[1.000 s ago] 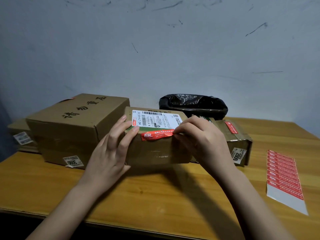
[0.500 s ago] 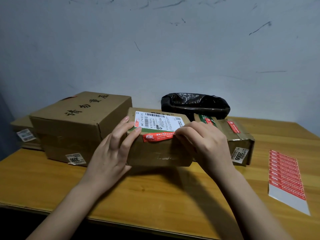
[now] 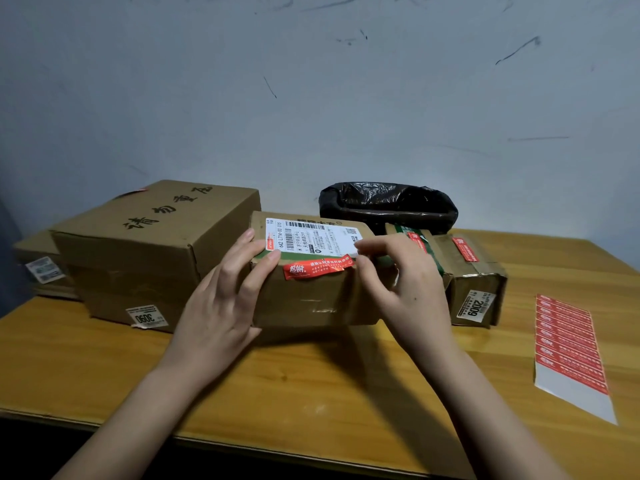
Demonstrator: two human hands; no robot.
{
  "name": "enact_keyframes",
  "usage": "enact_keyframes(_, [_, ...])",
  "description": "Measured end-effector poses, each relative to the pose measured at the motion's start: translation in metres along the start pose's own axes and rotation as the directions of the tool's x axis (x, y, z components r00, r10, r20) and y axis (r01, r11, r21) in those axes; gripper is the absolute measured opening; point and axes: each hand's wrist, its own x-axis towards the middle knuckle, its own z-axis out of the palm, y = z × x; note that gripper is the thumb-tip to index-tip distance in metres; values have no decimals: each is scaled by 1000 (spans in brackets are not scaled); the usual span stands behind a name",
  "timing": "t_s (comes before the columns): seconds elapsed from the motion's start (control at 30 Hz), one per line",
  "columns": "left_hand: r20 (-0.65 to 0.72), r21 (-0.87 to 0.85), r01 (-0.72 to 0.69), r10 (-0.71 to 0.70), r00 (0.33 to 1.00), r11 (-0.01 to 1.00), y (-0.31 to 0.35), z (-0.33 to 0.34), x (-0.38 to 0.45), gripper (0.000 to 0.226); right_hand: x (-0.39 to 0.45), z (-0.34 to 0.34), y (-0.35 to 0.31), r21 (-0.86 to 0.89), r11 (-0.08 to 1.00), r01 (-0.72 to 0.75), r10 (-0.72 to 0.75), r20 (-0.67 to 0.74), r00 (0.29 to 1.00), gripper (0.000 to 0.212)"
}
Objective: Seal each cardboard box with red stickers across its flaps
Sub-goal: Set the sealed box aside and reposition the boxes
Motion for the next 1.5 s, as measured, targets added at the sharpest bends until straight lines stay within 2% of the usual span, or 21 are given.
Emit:
enact_keyframes(0.1, [-4,14,-6,6,1000,1000,1,0,1,114,1,3,0,-196,980,11,-11,1,1000,33])
enact_keyframes(0.17, [-11,15,-2,2,1000,1000,2,0,1,112,0,5,-2,-250,968,22,-22,4,1000,35])
enact_keyframes(0.3, [-21,26,8,-8,1000,1000,2,1,1,111,2,6,-5,-115,993,-35,39,31,999,27])
enact_keyframes(0.43, [-15,28,-7,7,1000,1000,2,2,1,113,5,5,-6,80,983,-168,162,75,984,2])
enact_keyframes(0.5, [-16,29,-17,17,1000,999,2,3,2,110,7,2,-6,132,965,-227,215,100,971,13])
enact_keyframes(0.6, [-11,34,-13,13,1000,999,3,2,3,110,8,0,-8,113,966,-233,223,101,970,15])
enact_keyframes(0.77, [8,37,-3,3,1000,999,5,1,5,114,6,0,-10,98,971,-219,211,79,974,8])
enact_keyframes(1.0, [40,39,12,-13,999,999,5,1,5,120,3,1,-15,10,989,-145,144,51,988,4])
enact_keyframes(1.13, [35,39,15,-17,999,999,6,1,5,116,1,2,-15,-55,994,-92,93,29,995,6])
enact_keyframes(1.5, [26,26,23,-23,999,999,7,0,6,112,1,1,-16,-12,995,-99,99,12,995,7])
